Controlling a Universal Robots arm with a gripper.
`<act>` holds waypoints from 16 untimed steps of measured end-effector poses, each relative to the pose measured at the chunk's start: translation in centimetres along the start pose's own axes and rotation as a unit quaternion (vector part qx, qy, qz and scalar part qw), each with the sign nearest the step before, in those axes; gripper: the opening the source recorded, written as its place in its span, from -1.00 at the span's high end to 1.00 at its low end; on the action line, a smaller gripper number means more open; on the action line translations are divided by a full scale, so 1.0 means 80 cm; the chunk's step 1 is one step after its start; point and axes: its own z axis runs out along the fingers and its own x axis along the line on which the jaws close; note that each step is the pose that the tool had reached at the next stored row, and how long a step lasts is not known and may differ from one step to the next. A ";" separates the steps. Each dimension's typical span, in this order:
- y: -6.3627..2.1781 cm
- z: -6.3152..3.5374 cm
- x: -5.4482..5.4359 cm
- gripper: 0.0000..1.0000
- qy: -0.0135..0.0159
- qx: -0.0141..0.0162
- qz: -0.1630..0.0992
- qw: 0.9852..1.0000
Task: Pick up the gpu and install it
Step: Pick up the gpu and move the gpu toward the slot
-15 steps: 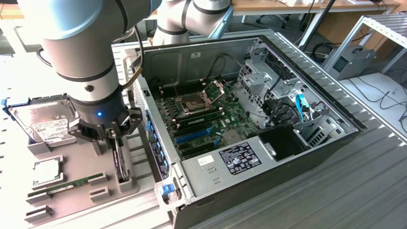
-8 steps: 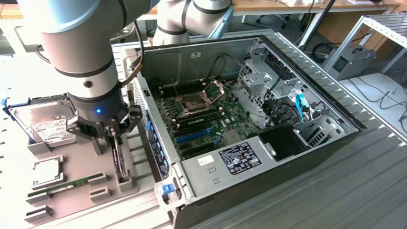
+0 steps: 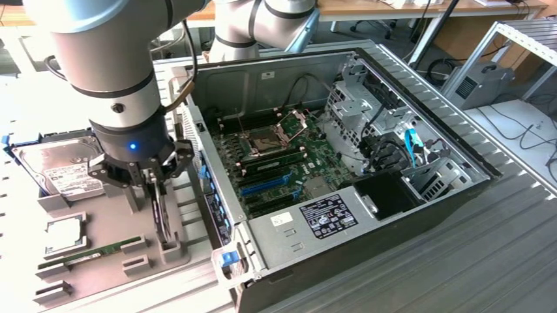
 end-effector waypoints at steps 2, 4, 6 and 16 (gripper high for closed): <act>0.000 -0.002 0.000 0.47 0.000 0.000 0.000 1.000; 0.000 -0.004 0.000 0.47 0.000 0.000 0.000 1.000; 0.000 -0.006 0.000 0.47 0.000 0.000 0.000 1.000; 0.001 -0.014 0.000 0.47 0.000 0.000 0.000 1.000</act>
